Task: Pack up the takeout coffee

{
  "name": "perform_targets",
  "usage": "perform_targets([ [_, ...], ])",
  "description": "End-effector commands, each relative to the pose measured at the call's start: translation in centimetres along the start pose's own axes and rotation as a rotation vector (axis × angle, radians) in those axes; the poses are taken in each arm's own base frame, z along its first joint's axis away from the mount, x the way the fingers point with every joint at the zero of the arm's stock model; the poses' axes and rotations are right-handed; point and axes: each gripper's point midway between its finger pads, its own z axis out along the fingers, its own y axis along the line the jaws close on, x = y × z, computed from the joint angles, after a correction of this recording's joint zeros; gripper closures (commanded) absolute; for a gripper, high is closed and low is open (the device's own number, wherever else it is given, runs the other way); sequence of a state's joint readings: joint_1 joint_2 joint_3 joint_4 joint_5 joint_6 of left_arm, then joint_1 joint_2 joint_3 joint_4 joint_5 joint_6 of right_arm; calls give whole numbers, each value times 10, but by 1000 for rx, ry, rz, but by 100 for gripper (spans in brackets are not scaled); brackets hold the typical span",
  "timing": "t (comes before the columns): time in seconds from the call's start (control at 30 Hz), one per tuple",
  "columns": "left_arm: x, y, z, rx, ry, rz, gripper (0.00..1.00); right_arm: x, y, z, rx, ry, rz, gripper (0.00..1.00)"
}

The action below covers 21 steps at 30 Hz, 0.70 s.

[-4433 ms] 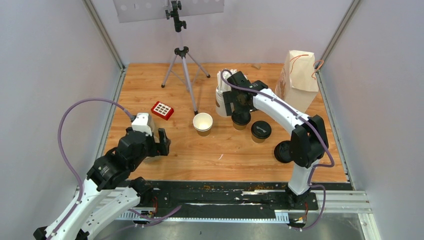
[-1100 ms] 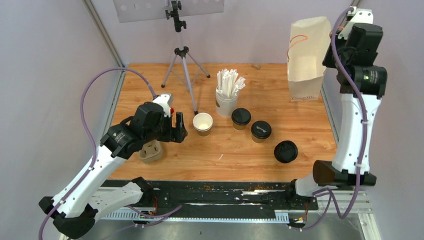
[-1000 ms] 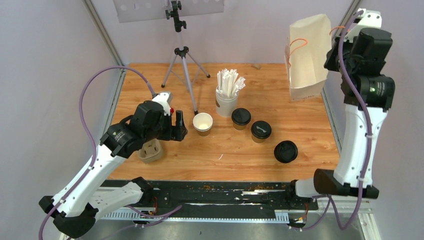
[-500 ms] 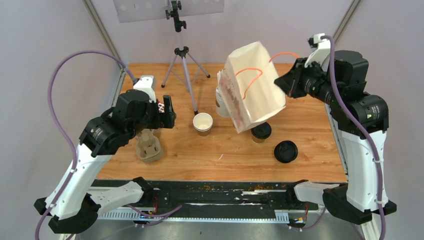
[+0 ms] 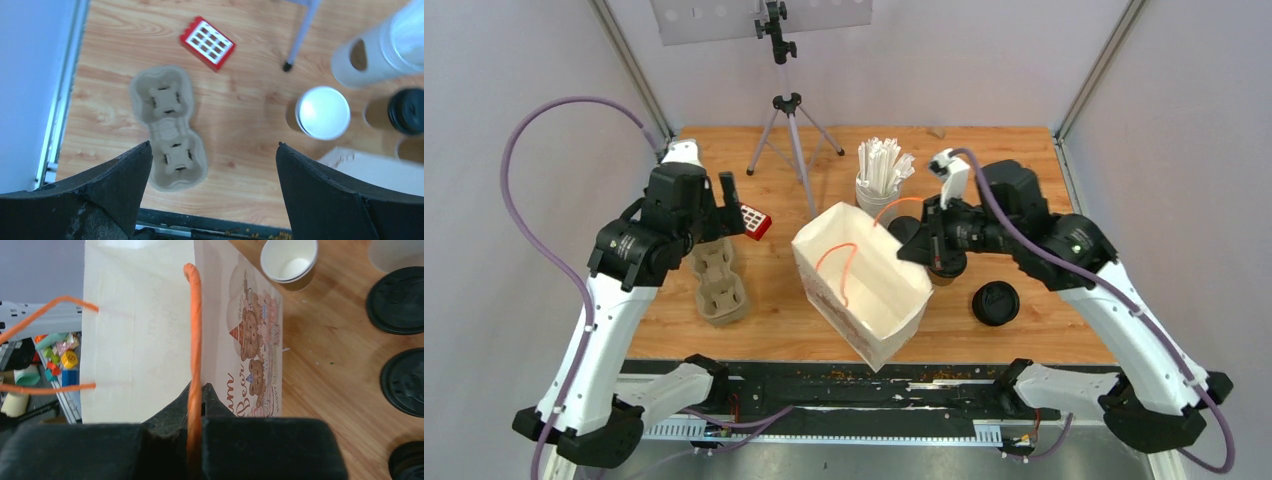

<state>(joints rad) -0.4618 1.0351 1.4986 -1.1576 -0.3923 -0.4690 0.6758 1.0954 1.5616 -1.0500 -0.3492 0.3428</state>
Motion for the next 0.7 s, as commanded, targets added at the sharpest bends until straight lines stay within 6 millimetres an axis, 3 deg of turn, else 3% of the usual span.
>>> perform_targets([
  [0.0,-14,27,11,-83,-37,-114,1,-10,30,31,-65,-21,-30,100],
  [0.13,-3,33,14,-82,-51,-287,0,-6,41,48,-52,8,-126,100],
  [0.3,12,49,28,-132,-7,-416,0,-3,40,72,-67,35,-194,100],
  [0.5,20,66,38,-209,19,-285,0,1,31,95,-37,54,-186,100],
  [0.67,52,72,47,-213,96,-180,4,7,22,107,-9,76,-167,100],
])
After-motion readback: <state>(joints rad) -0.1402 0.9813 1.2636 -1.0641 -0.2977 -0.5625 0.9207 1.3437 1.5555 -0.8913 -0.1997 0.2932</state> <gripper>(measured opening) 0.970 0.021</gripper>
